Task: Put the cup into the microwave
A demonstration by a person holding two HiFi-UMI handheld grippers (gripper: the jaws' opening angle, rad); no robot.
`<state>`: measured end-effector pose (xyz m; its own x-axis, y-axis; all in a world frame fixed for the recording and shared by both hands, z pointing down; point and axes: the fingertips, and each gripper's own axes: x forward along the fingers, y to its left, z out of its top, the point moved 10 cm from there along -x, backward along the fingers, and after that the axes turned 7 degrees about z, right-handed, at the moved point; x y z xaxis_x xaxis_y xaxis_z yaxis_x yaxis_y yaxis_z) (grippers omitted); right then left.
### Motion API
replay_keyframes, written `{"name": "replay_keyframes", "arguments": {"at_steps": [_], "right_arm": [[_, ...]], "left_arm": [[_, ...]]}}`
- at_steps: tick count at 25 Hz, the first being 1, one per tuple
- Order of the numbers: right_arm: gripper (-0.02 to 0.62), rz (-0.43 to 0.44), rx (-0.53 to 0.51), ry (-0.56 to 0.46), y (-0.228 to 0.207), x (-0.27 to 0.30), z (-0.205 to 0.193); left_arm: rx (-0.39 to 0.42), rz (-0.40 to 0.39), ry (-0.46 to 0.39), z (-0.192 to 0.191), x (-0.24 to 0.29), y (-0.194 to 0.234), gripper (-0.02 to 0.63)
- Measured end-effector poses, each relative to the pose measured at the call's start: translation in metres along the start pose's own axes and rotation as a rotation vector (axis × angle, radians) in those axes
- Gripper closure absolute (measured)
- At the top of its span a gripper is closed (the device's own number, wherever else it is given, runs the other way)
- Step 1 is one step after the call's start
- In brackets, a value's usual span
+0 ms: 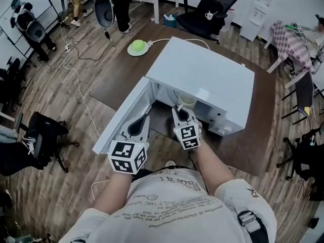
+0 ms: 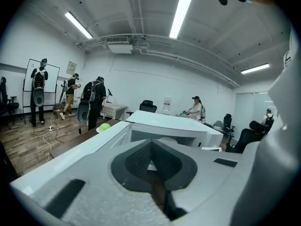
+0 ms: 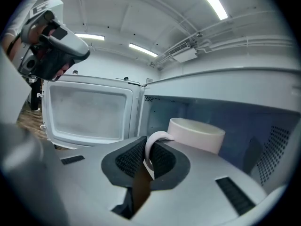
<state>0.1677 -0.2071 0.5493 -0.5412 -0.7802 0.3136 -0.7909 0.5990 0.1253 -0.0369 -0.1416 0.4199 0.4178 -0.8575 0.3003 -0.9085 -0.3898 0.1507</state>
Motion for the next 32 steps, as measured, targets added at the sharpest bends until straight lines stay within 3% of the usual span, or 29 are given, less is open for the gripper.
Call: {"name": "replay_keyframes", "arguments": {"at_steps": [12,20,24,28,32], "right_arm": [[0.563,-0.017,-0.026,0.009,-0.022,0.034,-0.023],[0.563,-0.037,-0.028,0.021,-0.023,0.046,-0.028],[0.563,-0.032,-0.079,0.049,-0.024,0.046,-0.028],[0.500,-0.009,-0.088,0.073,-0.021,0.045,-0.031],[0.485,-0.034,-0.082,0.079,-0.020,0.040,-0.033]], "left_arm": [[-0.022,0.107,0.036,-0.013,-0.025,-0.003,0.592],[-0.031,0.138,0.038,-0.017,-0.029,0.003,0.592],[-0.032,0.135,0.036,-0.017,-0.027,0.001,0.592],[-0.030,0.123,0.036,-0.017,-0.024,-0.003,0.592],[-0.026,0.109,0.040,-0.018,-0.020,-0.007,0.592]]}}
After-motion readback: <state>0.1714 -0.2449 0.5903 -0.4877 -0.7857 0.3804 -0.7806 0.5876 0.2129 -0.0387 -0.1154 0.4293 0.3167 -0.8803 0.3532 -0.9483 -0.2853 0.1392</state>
